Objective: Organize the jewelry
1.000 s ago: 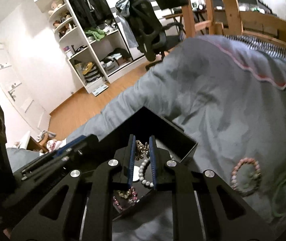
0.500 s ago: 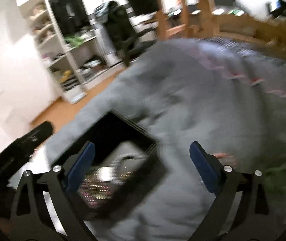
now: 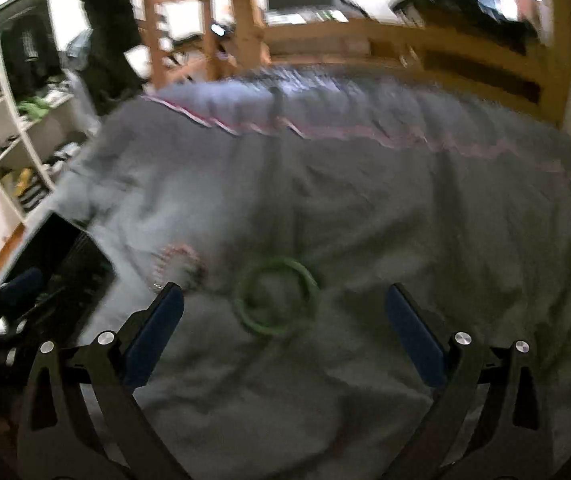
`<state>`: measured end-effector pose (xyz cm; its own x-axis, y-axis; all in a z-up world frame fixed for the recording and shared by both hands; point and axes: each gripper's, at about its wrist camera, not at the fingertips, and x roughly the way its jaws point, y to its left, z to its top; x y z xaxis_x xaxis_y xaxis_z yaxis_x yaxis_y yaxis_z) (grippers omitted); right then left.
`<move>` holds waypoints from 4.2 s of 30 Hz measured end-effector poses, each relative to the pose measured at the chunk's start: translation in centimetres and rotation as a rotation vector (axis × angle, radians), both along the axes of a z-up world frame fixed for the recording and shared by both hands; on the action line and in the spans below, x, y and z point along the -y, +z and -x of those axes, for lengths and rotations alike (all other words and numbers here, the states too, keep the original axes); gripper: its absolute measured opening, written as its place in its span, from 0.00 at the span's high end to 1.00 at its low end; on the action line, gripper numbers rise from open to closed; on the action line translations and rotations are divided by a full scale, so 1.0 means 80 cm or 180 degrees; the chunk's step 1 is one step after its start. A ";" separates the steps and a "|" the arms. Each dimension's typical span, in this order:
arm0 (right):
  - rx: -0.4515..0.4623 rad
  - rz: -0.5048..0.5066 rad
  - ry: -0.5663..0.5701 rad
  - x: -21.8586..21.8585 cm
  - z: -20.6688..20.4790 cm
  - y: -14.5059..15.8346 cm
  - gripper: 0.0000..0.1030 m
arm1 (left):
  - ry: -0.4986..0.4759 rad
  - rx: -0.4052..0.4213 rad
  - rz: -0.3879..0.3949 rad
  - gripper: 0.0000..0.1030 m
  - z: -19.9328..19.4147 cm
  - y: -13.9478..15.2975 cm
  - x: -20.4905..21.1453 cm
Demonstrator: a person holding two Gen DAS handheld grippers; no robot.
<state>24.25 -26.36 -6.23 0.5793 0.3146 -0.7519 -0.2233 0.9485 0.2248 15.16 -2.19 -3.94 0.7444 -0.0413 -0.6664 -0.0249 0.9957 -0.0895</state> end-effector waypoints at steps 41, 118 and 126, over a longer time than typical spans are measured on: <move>0.0225 -0.0276 0.0055 -0.024 -0.076 -0.008 0.89 | -0.0233 -0.0261 0.0686 0.93 -0.069 -0.063 -0.008; 0.0253 -0.0059 0.0862 -0.244 0.107 0.124 0.04 | 0.1500 0.0159 0.0205 0.08 0.141 0.173 -0.190; 0.0341 0.0230 0.1060 -0.241 0.197 0.157 0.04 | 0.1071 -0.0022 0.0018 0.07 0.202 0.208 -0.196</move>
<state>8.50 -7.11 6.32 0.5306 0.4477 -0.7197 -0.5416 0.8322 0.1184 -0.98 13.53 12.73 0.7124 0.2022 -0.6720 -0.3527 0.9310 -0.0937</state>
